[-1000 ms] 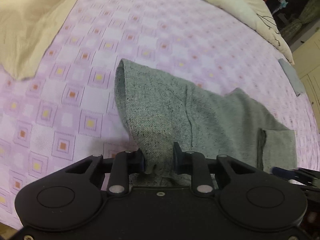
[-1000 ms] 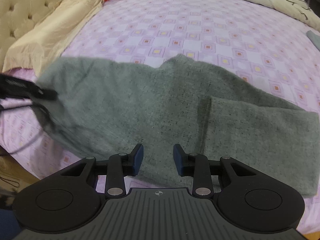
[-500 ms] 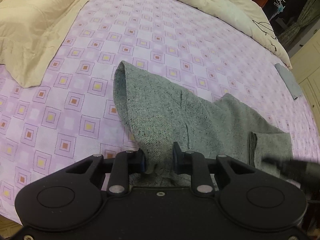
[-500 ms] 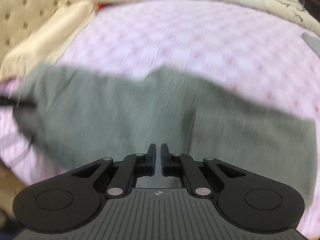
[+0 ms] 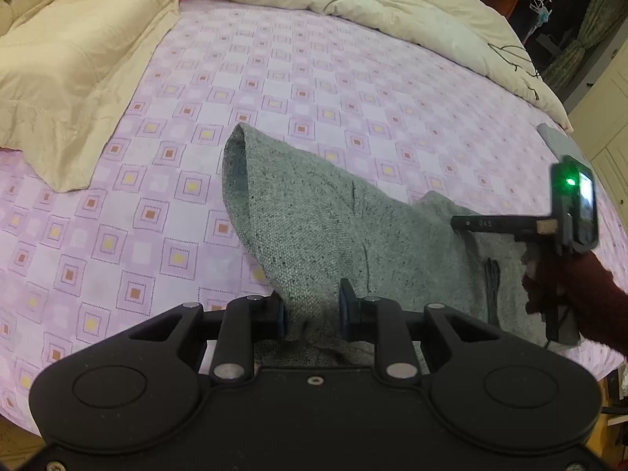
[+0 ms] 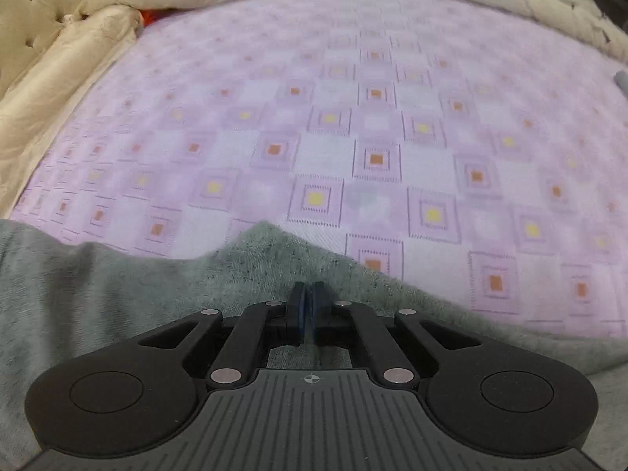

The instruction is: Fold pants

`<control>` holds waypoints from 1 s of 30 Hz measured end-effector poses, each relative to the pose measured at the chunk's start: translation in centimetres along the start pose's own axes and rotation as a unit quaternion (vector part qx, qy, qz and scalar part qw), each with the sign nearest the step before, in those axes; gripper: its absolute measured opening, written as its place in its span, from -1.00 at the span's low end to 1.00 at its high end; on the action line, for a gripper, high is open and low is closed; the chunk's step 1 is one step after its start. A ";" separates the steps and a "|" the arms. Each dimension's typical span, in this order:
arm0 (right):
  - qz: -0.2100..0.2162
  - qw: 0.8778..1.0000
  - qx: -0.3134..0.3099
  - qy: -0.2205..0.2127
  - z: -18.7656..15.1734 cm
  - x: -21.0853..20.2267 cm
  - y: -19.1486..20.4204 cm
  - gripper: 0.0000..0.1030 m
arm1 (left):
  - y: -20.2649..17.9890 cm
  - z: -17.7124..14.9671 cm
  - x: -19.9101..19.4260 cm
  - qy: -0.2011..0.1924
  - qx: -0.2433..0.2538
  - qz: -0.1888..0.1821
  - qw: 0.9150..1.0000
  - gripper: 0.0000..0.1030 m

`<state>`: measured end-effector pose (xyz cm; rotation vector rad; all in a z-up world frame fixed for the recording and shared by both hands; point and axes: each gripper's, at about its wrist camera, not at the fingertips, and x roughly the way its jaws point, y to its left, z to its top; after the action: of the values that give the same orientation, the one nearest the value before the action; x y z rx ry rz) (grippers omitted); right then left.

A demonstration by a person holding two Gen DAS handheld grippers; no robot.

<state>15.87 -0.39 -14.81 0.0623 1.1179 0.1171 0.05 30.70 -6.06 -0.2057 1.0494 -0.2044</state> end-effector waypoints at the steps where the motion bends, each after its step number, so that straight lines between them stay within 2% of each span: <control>1: 0.006 1.000 -0.004 -0.009 -0.4 -1.2 0.1 -0.92 | -0.3 0.0 -0.2 -0.002 -0.001 0.001 1.000 -0.40; 3: 0.028 0.999 -0.007 -0.015 -2.5 -3.9 0.6 -0.92 | -0.9 -0.1 -0.8 -0.006 -0.001 0.004 1.000 -0.40; 5: 0.045 0.999 -0.016 -0.002 -5.3 -5.9 1.0 -0.92 | -1.7 -0.2 -1.4 -0.009 0.005 0.009 1.000 -0.40; 7: 0.060 0.997 -0.026 0.032 -9.1 -6.7 1.5 -0.92 | -2.8 -0.2 -2.1 -0.013 0.014 0.017 1.000 -0.40; 10: 0.088 0.990 -0.040 0.107 -13.9 -6.1 1.9 -0.92 | -4.6 -0.1 -3.0 -0.020 0.021 0.027 0.999 -0.41; 13: 0.113 0.988 -0.030 0.102 -16.0 -8.0 0.9 -0.92 | -7.7 -0.1 -4.2 -0.028 0.039 0.042 0.998 -0.41; 16: 0.126 0.990 -0.015 0.070 -15.9 -10.5 -1.7 -0.92 | -12.1 0.1 -5.2 -0.047 0.068 0.052 0.995 -0.41; 19: 0.120 0.992 -0.014 0.041 -15.4 -12.7 -5.6 -0.91 | -17.4 0.5 -5.7 -0.067 0.095 0.048 0.992 -0.42; 22: 0.108 0.994 0.001 0.022 -14.6 -14.2 -9.9 -0.91 | -23.7 0.7 -4.5 -0.077 0.129 0.024 0.988 -0.48; 25: 0.090 0.996 0.027 0.007 -14.5 -15.6 -13.8 -0.90 | -29.7 0.1 -1.0 -0.068 0.149 -0.013 0.986 -0.61; 28: 0.065 0.996 0.054 0.001 -15.4 -16.8 -17.8 -0.90 | -35.3 -1.1 3.9 -0.033 0.148 -0.072 0.986 -0.70; 30: 0.054 0.996 0.070 0.000 -16.1 -17.5 -20.0 -0.90 | -38.2 -2.2 6.4 -0.001 0.147 -0.092 0.985 -0.69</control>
<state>-4.93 -22.59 -8.38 0.2489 1.1220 0.1351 -1.39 -7.93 -2.31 -0.0350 0.9860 -0.5215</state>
